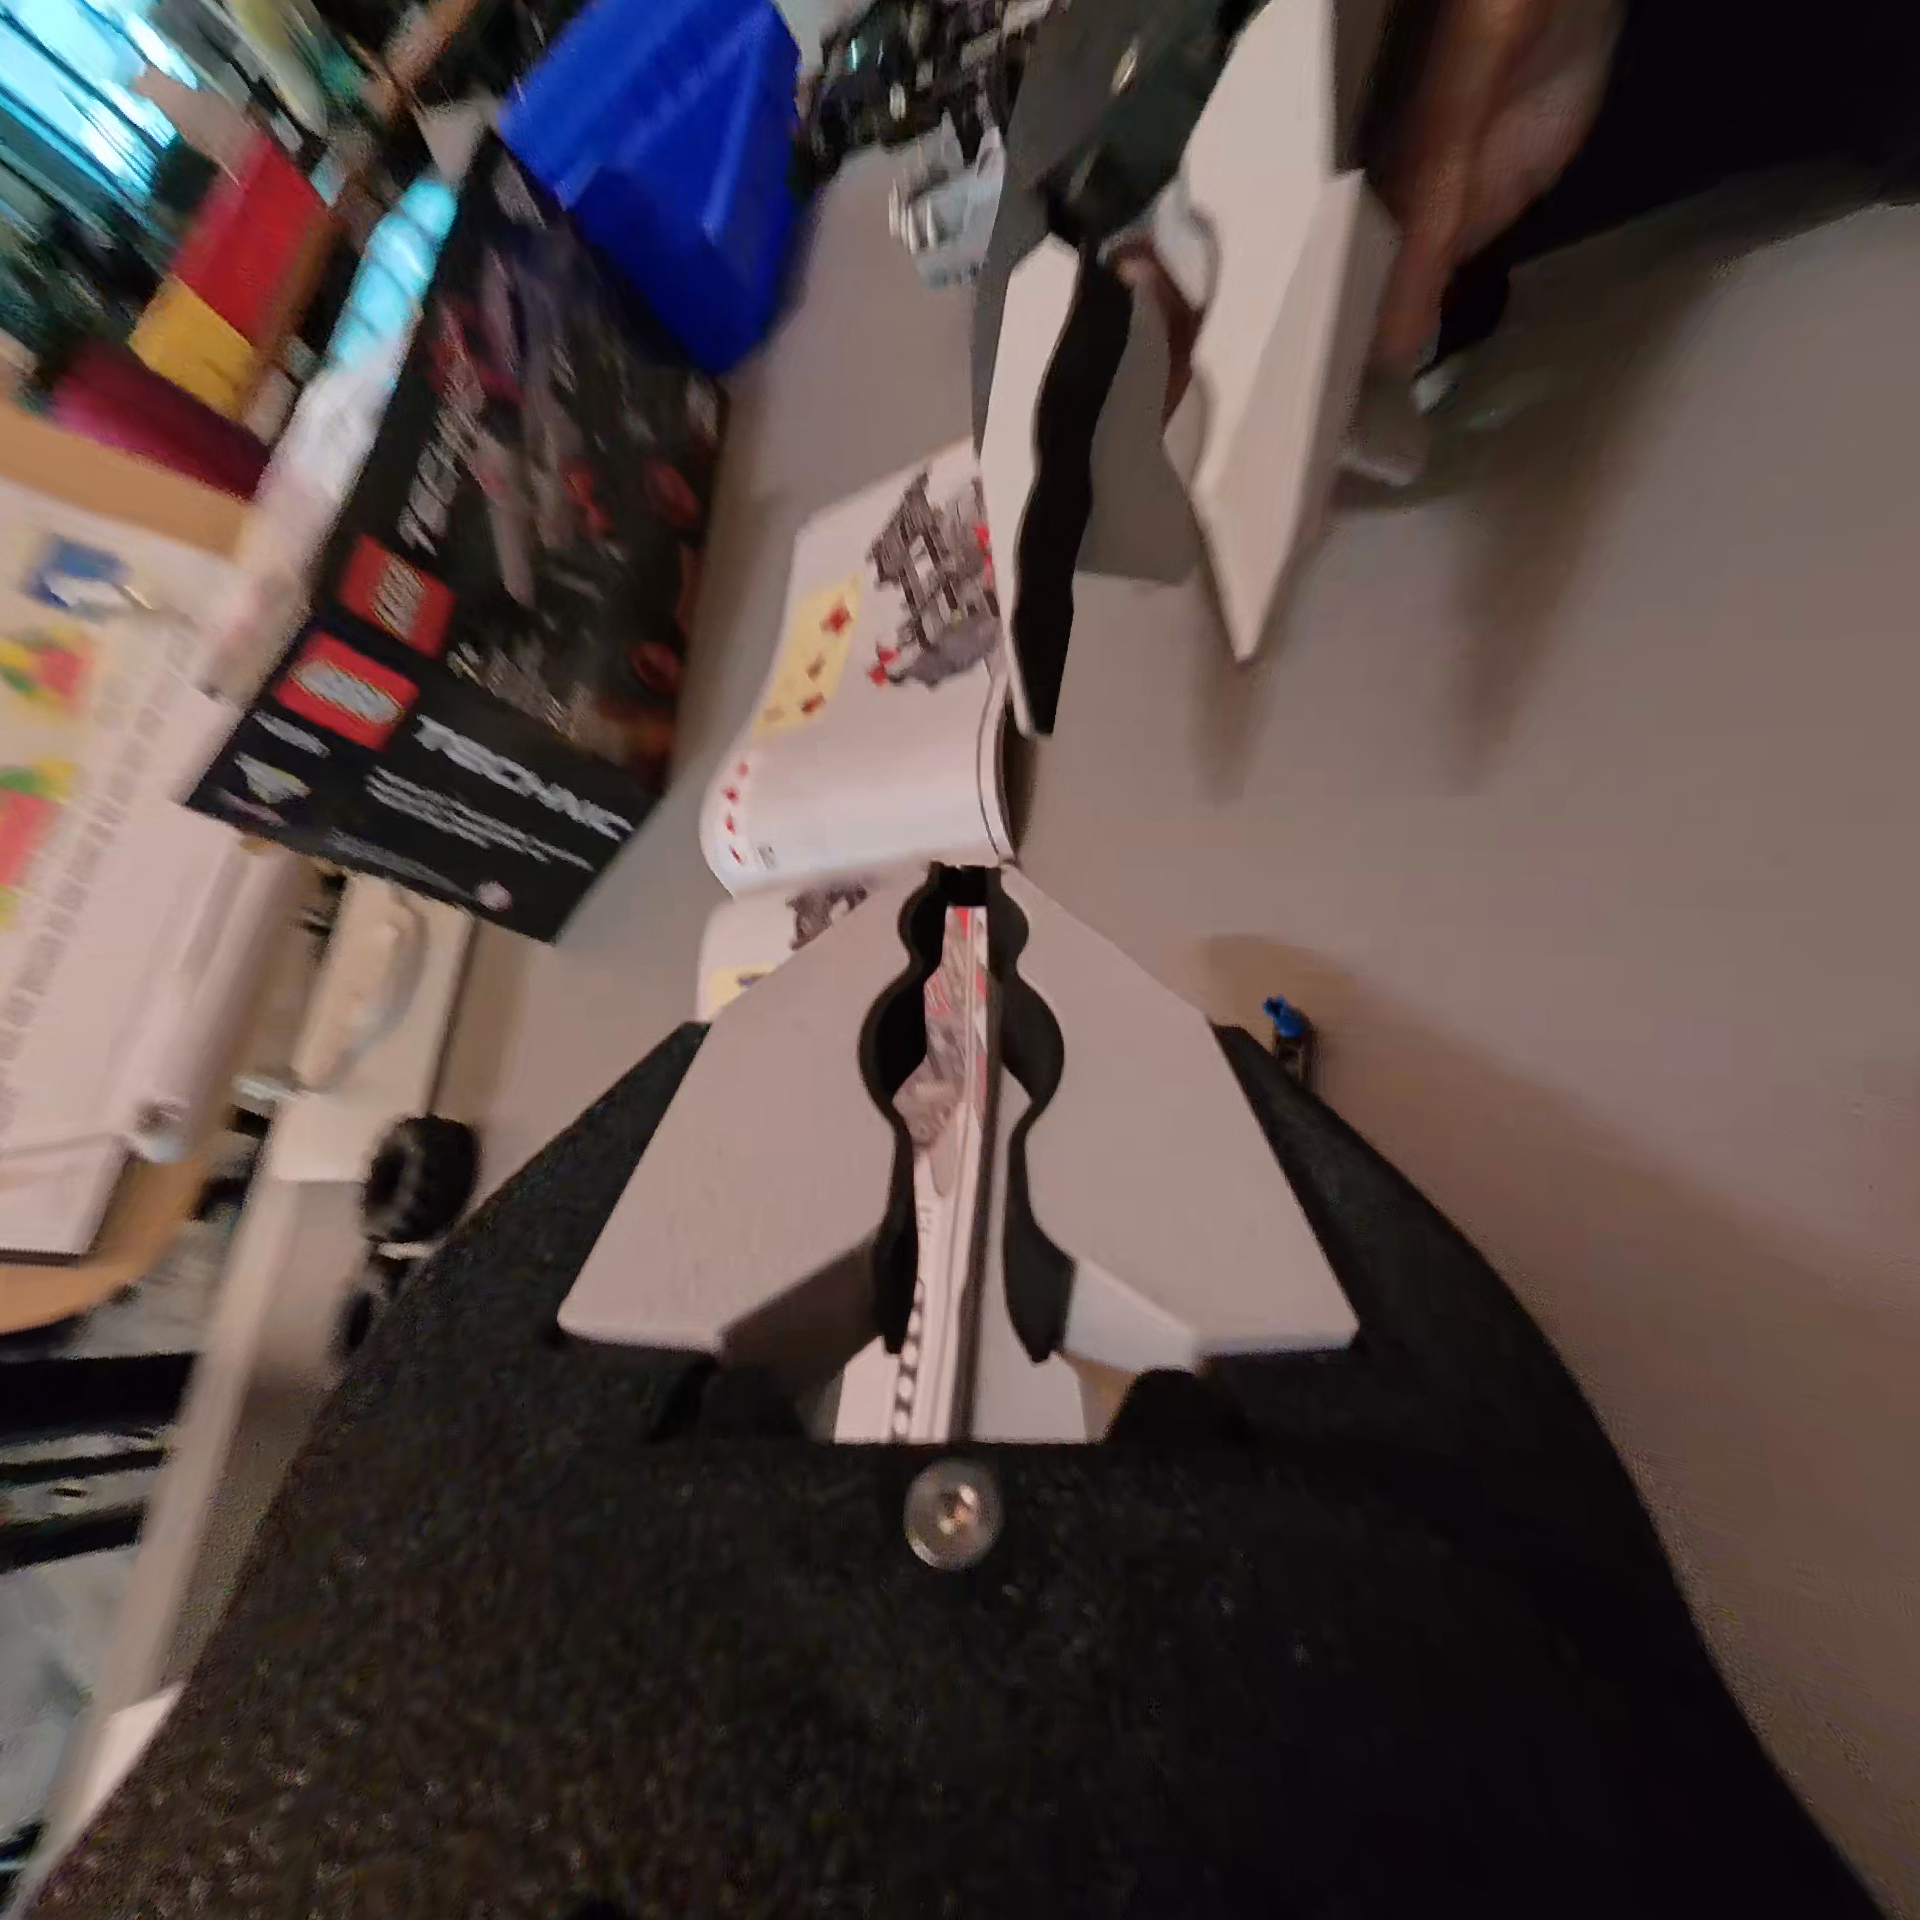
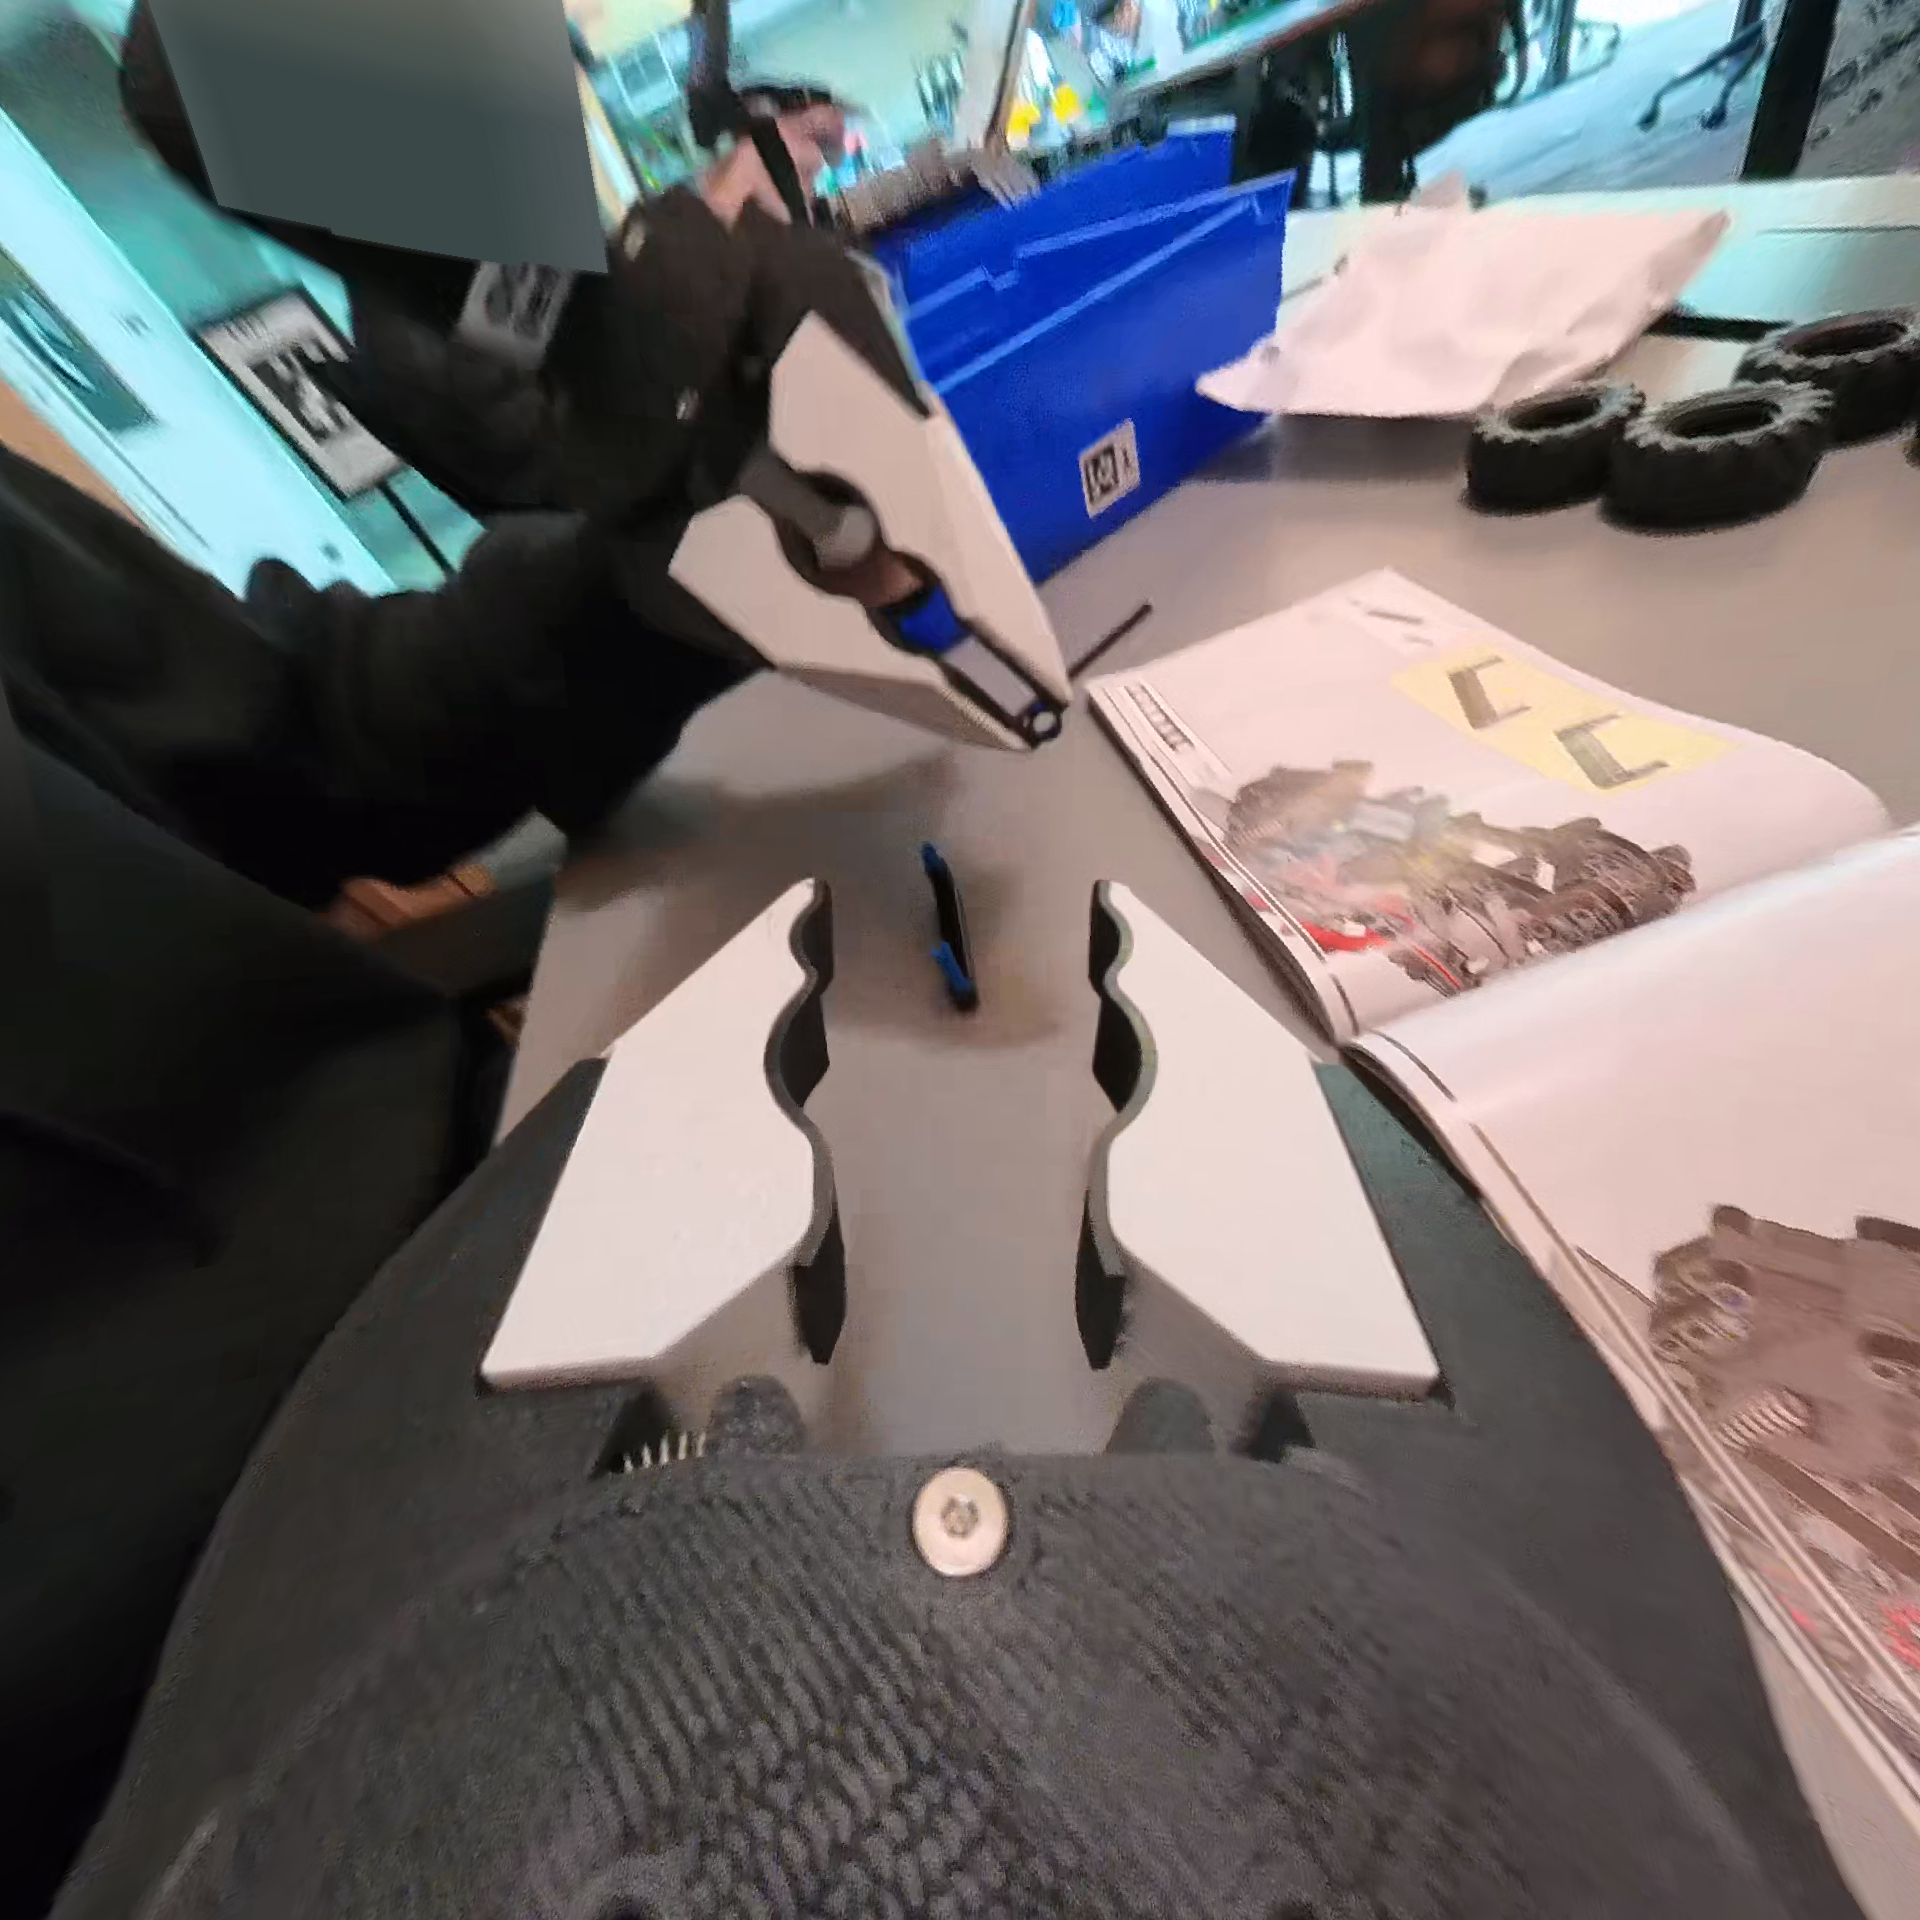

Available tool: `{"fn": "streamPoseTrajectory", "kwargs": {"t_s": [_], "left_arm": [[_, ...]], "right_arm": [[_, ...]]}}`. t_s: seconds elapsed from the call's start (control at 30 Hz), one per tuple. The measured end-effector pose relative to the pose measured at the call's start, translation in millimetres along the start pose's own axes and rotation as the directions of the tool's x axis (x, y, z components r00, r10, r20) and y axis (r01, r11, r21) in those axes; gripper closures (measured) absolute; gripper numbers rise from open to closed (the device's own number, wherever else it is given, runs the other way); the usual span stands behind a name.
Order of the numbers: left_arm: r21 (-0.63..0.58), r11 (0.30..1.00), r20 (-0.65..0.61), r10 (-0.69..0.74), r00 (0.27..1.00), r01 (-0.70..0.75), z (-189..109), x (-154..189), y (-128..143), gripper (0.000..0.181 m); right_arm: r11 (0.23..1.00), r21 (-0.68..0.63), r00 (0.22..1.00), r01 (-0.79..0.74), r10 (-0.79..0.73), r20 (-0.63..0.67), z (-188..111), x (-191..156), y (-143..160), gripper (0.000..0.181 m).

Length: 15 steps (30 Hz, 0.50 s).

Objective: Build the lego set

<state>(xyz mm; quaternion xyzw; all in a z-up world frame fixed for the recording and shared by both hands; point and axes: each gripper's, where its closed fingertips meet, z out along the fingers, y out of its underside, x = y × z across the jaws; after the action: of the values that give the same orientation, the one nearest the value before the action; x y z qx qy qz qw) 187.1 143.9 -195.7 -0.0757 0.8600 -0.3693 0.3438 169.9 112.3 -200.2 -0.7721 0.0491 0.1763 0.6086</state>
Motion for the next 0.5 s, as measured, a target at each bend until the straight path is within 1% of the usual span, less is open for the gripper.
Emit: {"fn": "streamPoseTrajectory", "kwargs": {"t_s": [0.07,0.13,0.23,0.27,0.37,0.5], "left_arm": [[0.037,0.995,0.053,0.094,0.994,-0.096,-4,2,-15,0.177],[0.042,0.985,0.097,0.163,0.982,-0.168,-6,3,-23,0.177],[0.043,0.974,0.116,0.217,0.969,-0.223,-6,8,-29,0.177],[0.053,0.972,0.113,0.223,0.968,-0.23,-6,10,-32,0.177],[0.073,0.966,0.116,0.238,0.964,-0.247,-5,13,-38,0.177],[0.063,0.96,0.113,0.265,0.958,-0.273,-3,15,-37,0.177]], "right_arm": [[0.997,0.05,0.998,-0.062,0.061,0.014,1,1,-7,0.137],[0.985,0.103,0.99,-0.138,0.133,0.054,2,-1,-13,0.138],[0.954,0.182,0.966,-0.236,0.21,0.15,0,-7,-24,0.15],[0.947,0.192,0.96,-0.258,0.229,0.163,1,-7,-26,0.149],[0.952,0.169,0.96,-0.256,0.231,0.157,5,-7,-22,0.149],[0.95,0.173,0.953,-0.259,0.223,0.203,7,-15,-24,0.164]]}}
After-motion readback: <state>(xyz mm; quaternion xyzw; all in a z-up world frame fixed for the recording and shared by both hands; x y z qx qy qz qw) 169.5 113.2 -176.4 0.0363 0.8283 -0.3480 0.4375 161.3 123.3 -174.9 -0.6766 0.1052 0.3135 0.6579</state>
